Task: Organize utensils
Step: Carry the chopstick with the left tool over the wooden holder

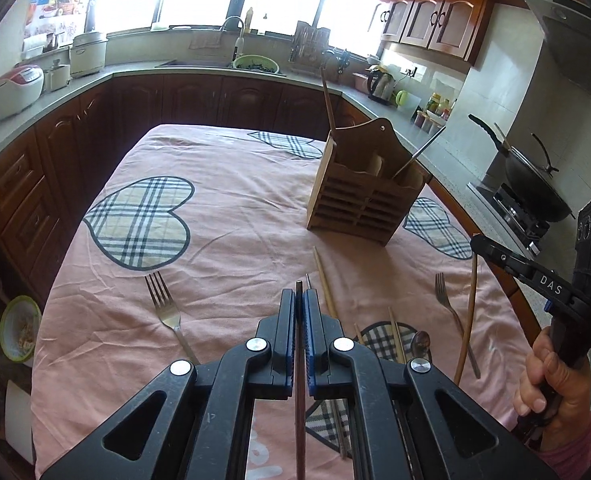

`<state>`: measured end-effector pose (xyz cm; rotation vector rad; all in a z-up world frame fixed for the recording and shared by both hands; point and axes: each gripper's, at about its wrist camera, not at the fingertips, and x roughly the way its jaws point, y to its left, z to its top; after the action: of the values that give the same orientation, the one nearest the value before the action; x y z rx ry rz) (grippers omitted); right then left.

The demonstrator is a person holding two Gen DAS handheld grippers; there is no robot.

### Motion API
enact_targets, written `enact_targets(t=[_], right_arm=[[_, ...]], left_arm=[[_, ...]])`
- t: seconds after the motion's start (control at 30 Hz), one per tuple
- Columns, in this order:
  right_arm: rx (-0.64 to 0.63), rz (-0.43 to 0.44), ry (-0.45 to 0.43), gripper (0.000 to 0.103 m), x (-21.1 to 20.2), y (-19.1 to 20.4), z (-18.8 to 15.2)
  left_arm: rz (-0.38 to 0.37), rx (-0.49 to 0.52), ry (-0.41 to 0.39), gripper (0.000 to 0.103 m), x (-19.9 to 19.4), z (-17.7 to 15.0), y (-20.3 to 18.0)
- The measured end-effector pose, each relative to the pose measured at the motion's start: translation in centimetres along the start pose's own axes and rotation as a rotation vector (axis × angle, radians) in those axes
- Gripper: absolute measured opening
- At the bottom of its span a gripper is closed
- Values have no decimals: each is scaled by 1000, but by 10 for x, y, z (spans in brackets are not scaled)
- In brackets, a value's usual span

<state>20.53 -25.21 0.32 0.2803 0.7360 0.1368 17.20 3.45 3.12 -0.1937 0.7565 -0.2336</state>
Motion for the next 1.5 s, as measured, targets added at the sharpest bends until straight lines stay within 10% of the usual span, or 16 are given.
enact_targets(t=[1.5], right_arm=[[31, -59, -336, 4, -65, -12, 68]], left_arm=[[-64, 57, -311, 2, -44, 67, -7]])
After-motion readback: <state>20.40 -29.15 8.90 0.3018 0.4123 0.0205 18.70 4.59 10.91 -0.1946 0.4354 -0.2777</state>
